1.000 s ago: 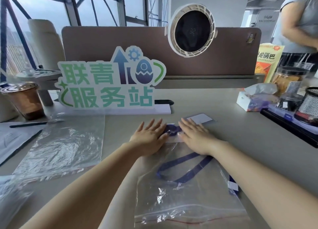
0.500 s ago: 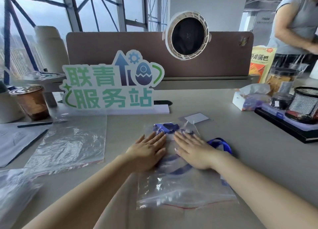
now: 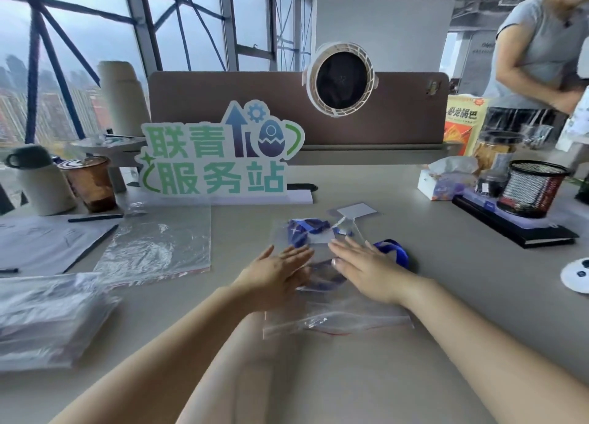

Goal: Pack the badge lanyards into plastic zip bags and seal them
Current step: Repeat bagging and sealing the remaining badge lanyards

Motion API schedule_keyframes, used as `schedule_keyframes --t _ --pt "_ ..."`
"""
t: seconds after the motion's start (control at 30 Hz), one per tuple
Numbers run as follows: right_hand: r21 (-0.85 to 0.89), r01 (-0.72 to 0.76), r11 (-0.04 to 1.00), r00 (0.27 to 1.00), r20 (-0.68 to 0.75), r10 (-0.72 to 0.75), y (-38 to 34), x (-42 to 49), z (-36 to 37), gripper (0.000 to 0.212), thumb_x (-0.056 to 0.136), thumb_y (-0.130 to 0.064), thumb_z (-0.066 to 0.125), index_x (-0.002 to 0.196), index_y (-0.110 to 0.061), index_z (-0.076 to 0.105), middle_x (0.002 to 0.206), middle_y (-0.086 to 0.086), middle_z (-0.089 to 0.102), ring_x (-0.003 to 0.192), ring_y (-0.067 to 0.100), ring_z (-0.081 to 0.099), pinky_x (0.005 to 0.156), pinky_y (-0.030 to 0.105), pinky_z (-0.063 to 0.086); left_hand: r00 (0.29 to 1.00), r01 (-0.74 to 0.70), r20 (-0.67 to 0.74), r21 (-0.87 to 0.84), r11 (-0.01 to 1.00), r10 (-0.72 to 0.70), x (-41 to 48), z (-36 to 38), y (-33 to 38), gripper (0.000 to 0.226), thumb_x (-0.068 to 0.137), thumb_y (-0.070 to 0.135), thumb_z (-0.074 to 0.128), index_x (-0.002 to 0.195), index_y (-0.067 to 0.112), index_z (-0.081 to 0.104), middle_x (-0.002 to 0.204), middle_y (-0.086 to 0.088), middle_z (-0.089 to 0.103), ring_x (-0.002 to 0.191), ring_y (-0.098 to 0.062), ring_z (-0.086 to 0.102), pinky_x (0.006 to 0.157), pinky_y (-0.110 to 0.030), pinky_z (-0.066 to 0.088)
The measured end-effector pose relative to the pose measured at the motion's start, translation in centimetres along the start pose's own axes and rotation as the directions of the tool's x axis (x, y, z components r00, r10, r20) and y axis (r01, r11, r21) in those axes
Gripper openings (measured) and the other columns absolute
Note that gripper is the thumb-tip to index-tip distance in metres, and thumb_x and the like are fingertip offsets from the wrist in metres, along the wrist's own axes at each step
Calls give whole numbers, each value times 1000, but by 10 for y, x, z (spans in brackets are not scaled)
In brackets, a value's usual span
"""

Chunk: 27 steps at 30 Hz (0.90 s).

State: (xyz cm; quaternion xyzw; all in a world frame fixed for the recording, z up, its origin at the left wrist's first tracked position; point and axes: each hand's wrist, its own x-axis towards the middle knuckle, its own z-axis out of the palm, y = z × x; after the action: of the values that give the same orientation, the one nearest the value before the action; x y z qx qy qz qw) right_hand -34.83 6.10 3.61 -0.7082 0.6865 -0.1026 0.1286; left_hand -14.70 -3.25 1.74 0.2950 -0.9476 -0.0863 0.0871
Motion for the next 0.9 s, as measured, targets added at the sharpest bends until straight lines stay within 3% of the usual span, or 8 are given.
schedule_keyframes --t 0.07,0.2,0.3,0.4,0.57,0.67,0.77,0.9 --pt "84 19 996 1000 -15 -18 -5 -16 -3 51 101 -41 22 150 -27 17 156 -16 10 143 0 -3 117 28 -6 996 -4 -88 -57 998 -1 -12 -7 7 53 96 48 18 145 31 29 153 13 27 142 -3 18 119 -34 6" --pt "-152 26 988 994 109 -9 -5 -47 25 54 100 -45 21 151 -28 10 158 -13 1 144 4 -5 118 29 -6 992 -48 121 -4 999 48 -43 8 20 50 99 49 19 147 36 19 155 19 13 140 4 -1 119 -36 -1" --pt "-108 11 994 996 -85 -20 -9 -62 26 52 100 -42 27 149 -25 20 158 -11 4 145 5 -1 116 27 -6 999 -18 -40 -103 994 14 -56 6 21 63 91 66 13 146 37 24 152 23 14 140 4 0 120 -38 2" --pt "13 68 998 956 -287 -62 -20 -84 27 48 99 -41 30 145 -27 32 154 -15 15 144 3 9 116 24 -2 982 -83 -175 -74 994 69 -77 -3 34 75 83 72 4 143 38 31 149 26 20 141 6 6 119 -31 2" --pt "-82 106 991 991 -70 -112 -41 -114 43 73 81 -64 3 147 -35 18 147 -29 7 136 -9 -5 116 23 -8 998 -33 55 27 999 31 -118 12 59 88 72 76 -12 149 37 8 155 22 4 141 4 -6 116 -25 -7" --pt "-121 91 988 993 -63 -100 -43 -118 47 82 75 -67 -4 148 -35 14 154 -23 9 138 -6 -7 114 24 -10 995 -12 101 54 998 6 -121 15 61 83 75 73 -8 149 38 4 156 21 0 142 1 -9 117 -28 -7" --pt "-134 87 987 992 -78 -98 -43 -123 52 73 81 -64 -1 148 -37 12 155 -21 10 143 0 -6 116 26 -10 996 3 92 62 998 -9 -124 17 65 67 88 66 5 149 39 8 156 20 3 143 0 -7 119 -31 -5" --pt "-156 105 982 987 -103 -122 -43 -126 53 46 100 -45 20 145 -41 20 154 -21 15 144 3 -3 115 25 -10 996 8 91 54 998 -13 -128 15 69 60 91 62 10 147 41 12 156 20 5 143 0 -5 119 -31 -4"
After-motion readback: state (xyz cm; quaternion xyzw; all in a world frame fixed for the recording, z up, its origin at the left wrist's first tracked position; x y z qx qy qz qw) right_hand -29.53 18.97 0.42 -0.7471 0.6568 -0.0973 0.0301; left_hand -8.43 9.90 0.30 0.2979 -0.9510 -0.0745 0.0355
